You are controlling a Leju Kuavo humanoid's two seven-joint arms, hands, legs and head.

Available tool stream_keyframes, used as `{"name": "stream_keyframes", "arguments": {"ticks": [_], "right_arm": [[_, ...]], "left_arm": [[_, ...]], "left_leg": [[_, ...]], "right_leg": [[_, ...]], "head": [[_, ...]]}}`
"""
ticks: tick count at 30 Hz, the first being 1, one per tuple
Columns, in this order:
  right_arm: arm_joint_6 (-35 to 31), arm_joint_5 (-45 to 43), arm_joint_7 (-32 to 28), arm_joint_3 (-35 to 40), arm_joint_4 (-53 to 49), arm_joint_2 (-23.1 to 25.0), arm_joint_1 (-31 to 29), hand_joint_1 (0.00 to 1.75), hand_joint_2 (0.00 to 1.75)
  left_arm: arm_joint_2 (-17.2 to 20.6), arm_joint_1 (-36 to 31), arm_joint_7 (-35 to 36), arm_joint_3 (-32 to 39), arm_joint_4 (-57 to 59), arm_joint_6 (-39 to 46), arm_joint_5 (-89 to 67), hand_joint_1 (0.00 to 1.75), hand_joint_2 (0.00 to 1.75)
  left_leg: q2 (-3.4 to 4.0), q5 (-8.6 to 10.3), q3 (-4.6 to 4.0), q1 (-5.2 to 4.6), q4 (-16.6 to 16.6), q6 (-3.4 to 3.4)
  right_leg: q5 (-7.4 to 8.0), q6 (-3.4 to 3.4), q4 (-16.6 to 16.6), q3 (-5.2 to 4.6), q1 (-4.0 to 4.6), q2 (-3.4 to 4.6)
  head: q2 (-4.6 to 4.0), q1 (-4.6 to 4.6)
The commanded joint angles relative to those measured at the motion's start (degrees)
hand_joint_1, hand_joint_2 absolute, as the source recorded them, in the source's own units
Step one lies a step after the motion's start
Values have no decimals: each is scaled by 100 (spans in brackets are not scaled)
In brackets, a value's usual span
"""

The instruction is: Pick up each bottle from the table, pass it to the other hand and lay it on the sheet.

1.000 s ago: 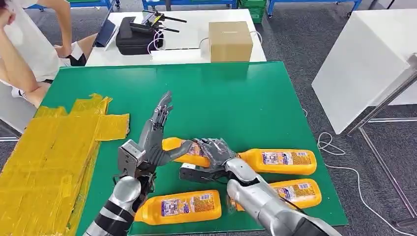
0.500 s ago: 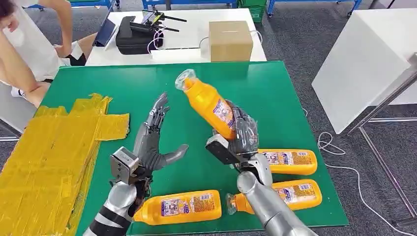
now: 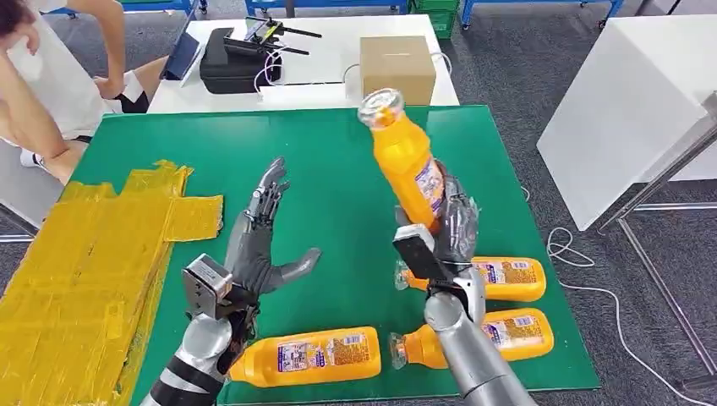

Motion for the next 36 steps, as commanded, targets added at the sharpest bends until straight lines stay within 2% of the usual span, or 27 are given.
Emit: {"name": "stream_keyframes", "arguments": {"ticks": [1, 4, 8, 17, 18, 19, 23, 33, 36], "right_arm": [[977, -791, -281, 32, -882, 85, 420, 173, 175], [1128, -751, -361, 398, -665, 50, 354, 169, 175], [1110, -669, -483, 687, -314, 93, 230, 168, 175], [1263, -679, -505, 1039, -55, 88, 122, 166, 175], [1339, -619, -440, 1177, 73, 84, 48, 171, 175], [1371, -587, -400, 1239, 142, 90, 10, 166, 175], [1374, -380, -255, 1472, 453, 133, -135, 164, 175], [1374, -380, -255, 1472, 453, 133, -135, 164, 175], [1410, -53, -82, 1735, 795, 134, -266, 164, 175]], "left_arm": [[306, -393, 857, -327, 637, -829, 420, 0, 175], [333, -840, 1255, -394, 1387, -1329, 950, 0, 175], [284, -1143, 1348, -381, 1761, -1413, 1215, 0, 175], [303, -1186, 1354, -530, 1749, -1378, 1284, 0, 175], [293, -1198, 1352, -520, 1791, -1364, 1328, 0, 175], [287, -1207, 1347, -517, 1807, -1365, 1352, 0, 175], [276, -1242, 1324, -524, 1823, -1385, 1417, 0, 175], [276, -1242, 1324, -524, 1823, -1385, 1417, 0, 175], [264, -1261, 1298, -521, 1793, -1412, 1489, 0, 175]], "left_leg": [[1, -6, 16, 5, -7, -5], [-13, 0, 15, 5, -8, -6], [-1, 1, 4, 4, -4, -5], [5, -5, 19, 7, -8, -4], [2, -1, 11, 4, -6, -3], [4, -3, 15, 8, -6, -4], [10, -1, 9, 7, -6, -5], [4, -1, 2, 5, -4, -3], [4, -2, 5, 6, -3, -3]], "right_leg": [[-5, 1, -7, 15, 5, -1], [-2, -1, -9, 16, 5, -16], [3, 0, -7, 3, 5, -4], [-3, 3, -7, 14, 8, 2], [-1, 2, -5, 6, 4, 0], [-1, 3, -7, 12, 8, 2], [3, 1, -7, 8, 6, 8], [0, 1, -4, 1, 5, 2], [0, 2, -5, 4, 6, 2]], "head": [[0, 0], [0, -2], [0, -2], [0, -2], [0, -2], [0, 0], [0, -2], [0, -2], [0, -2]]}}
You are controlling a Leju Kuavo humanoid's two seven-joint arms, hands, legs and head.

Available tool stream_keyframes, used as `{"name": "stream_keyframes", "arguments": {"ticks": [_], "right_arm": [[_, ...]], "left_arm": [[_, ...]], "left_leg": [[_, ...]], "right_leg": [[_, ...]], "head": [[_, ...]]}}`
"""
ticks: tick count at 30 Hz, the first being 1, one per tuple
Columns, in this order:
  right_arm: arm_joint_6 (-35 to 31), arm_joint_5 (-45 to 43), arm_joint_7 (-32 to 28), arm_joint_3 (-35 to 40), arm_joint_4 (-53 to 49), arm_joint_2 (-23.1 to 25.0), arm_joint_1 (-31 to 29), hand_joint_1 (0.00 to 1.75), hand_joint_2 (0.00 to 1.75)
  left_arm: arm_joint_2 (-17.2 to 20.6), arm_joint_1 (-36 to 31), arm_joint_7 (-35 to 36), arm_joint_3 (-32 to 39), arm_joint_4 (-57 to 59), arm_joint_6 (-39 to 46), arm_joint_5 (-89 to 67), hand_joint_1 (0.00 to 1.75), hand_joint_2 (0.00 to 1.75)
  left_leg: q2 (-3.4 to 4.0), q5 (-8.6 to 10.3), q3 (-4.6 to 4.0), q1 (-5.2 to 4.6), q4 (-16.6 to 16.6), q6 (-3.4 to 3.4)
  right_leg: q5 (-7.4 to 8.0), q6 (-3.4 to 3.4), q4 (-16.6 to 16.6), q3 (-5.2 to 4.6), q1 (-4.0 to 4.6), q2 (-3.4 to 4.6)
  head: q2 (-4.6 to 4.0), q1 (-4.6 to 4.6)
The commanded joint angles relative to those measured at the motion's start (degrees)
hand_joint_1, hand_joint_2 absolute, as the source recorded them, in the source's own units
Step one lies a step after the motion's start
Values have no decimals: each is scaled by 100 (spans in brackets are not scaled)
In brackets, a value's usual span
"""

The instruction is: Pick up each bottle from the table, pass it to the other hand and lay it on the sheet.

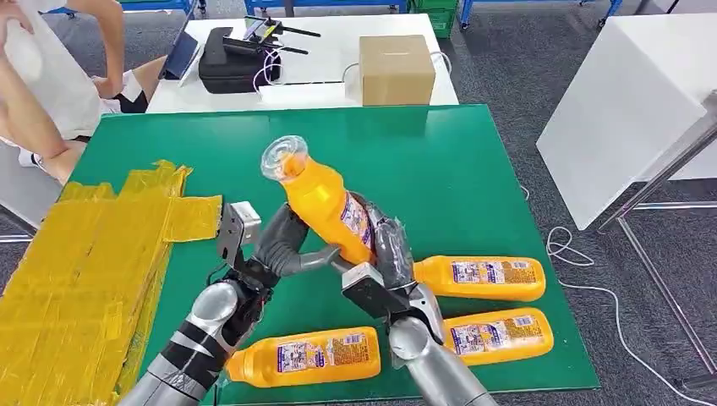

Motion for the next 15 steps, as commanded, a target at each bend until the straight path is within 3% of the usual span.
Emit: {"name": "stream_keyframes", "arguments": {"ticks": [1, 6, 15], "right_arm": [[54, 401, 217, 532, 998, -74, -540, 161, 175], [-6, 653, 394, 692, 1837, 83, -773, 159, 175], [32, 776, 429, 648, 2182, 120, -859, 164, 175]], "left_arm": [[132, -300, -29, -215, 338, -48, 121, 0, 175], [106, -210, -91, -201, 110, -114, 250, 0, 175], [98, 7, -293, -212, -392, -202, 323, 0, 175]], "left_leg": [[4, -1, 8, 2, -3, -2], [1, -1, 12, 4, -4, -4], [-5, -3, 10, 4, -2, -2]], "right_leg": [[1, 2, -5, 8, 2, 2], [1, 1, -6, 12, 3, -1], [-2, 3, -5, 10, 4, -6]], "head": [[0, 0], [0, -2], [0, 0]]}}
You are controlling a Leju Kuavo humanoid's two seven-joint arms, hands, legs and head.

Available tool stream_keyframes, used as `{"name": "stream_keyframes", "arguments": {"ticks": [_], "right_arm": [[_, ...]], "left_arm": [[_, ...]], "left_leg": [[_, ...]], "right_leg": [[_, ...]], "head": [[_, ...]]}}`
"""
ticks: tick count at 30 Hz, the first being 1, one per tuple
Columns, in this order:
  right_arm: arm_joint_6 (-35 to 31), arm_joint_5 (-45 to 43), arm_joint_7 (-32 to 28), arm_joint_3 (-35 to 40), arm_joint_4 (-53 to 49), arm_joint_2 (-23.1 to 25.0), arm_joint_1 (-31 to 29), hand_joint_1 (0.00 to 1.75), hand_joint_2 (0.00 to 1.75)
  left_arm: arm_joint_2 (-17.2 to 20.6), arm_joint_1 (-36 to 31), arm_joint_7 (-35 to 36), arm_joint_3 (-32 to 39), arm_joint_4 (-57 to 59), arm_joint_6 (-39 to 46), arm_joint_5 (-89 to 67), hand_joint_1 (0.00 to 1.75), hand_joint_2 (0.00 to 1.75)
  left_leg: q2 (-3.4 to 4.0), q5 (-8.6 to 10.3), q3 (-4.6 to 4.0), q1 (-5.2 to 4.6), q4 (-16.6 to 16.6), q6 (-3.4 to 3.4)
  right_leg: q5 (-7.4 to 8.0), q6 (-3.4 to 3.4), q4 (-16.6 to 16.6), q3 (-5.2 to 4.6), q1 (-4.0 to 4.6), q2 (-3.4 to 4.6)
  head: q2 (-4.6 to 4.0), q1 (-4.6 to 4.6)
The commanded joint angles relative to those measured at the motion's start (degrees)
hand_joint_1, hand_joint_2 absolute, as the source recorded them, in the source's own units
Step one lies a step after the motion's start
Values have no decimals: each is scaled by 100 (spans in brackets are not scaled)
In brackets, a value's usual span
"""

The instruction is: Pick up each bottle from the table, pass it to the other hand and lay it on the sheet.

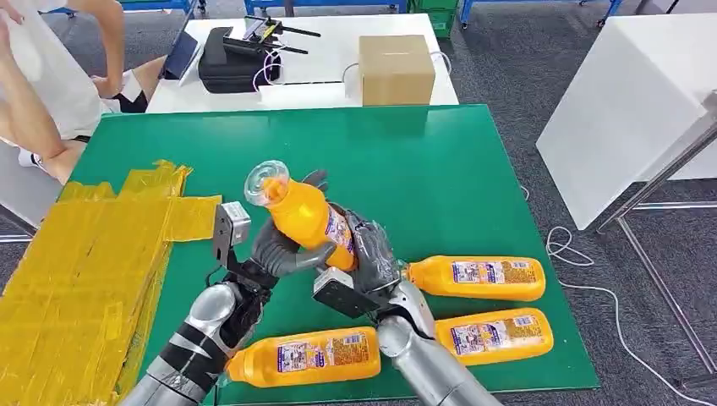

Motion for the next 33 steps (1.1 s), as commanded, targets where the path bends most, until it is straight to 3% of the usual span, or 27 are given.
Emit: {"name": "stream_keyframes", "arguments": {"ticks": [1, 6, 17, 19, 33], "right_arm": [[0, 250, 124, 283, 1050, -4, -358, 164, 175], [-27, 527, 255, 390, 915, -32, -214, 175, 175], [-51, 596, 283, 344, 914, -29, -209, 173, 175], [-47, 598, 272, 334, 919, -24, -211, 173, 175], [-148, 404, 165, 122, 630, -32, -119, 175, 175]], "left_arm": [[59, -75, -176, -181, -358, -97, 67, 0, 175], [-112, 149, -199, 66, -563, 50, 404, 0, 175], [-144, 135, -237, 67, -564, 170, 364, 3, 175], [-156, 122, -238, 68, -518, 185, 366, 175, 175], [-141, 157, -254, 86, -479, 301, 368, 175, 175]], "left_leg": [[-5, -2, 4, 3, -2, -2], [-12, -3, 8, 6, -2, -3], [-22, -7, 19, 13, -3, -5], [-11, -5, 5, 7, 0, -3], [-13, -3, 4, 3, -1, -2]], "right_leg": [[-2, 2, -5, 7, 4, -7], [-4, 3, -7, 12, 6, -14], [-7, 5, -15, 28, 14, -25], [-5, 3, -6, 9, 7, -14], [-5, 3, -5, 6, 4, -15]], "head": [[0, 0], [0, 2], [0, 0], [0, 0], [0, 0]]}}
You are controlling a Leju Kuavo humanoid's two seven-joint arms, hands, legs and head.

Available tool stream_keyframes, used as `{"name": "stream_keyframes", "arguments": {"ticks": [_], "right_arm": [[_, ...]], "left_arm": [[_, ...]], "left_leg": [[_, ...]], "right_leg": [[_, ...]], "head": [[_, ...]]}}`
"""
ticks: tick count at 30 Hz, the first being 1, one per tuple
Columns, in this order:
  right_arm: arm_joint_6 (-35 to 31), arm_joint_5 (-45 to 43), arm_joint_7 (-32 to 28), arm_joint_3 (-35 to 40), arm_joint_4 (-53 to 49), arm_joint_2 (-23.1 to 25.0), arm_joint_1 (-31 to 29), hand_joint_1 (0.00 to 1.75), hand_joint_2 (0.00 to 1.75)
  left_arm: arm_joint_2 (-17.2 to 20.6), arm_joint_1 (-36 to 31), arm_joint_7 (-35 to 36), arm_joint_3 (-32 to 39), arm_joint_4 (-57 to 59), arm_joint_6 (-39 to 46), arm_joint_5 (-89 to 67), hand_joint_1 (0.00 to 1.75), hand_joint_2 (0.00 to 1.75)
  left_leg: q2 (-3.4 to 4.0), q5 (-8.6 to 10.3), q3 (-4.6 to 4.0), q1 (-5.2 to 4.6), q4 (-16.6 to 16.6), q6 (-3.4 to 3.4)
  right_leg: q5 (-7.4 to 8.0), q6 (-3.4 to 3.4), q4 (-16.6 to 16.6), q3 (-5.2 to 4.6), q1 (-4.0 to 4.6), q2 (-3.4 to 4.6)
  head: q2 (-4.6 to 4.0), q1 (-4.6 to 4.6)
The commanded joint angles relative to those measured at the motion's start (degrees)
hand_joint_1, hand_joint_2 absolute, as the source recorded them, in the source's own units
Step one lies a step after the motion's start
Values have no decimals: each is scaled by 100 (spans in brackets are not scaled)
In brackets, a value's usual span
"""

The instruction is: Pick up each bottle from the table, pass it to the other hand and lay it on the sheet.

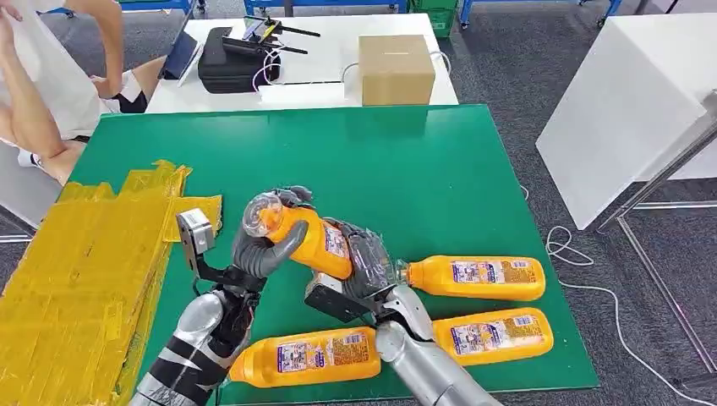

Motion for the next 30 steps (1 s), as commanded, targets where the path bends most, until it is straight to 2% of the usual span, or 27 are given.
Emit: {"name": "stream_keyframes", "arguments": {"ticks": [1, 8, 30], "right_arm": [[-23, -112, -91, 12, 70, -96, -39, 175, 175], [-71, -204, -126, -79, -247, -136, 51, 175, 175], [-100, -245, -179, -77, -264, -119, -24, 175, 175]], "left_arm": [[-77, -239, 9, -202, 148, 54, -6, 175, 175], [-64, -225, 2, -199, 222, 97, -25, 175, 175], [-55, -313, -39, -198, 292, 118, -67, 175, 175]], "left_leg": [[-16, -6, 12, 8, -2, -4], [-13, -2, 4, 4, -1, -2], [-7, -1, 1, 2, 0, -2]], "right_leg": [[-7, 3, -7, 20, 7, -18], [-3, 2, -4, 10, 3, -14], [-1, 2, -2, 5, 1, -8]], "head": [[0, -2], [0, 0], [0, 0]]}}
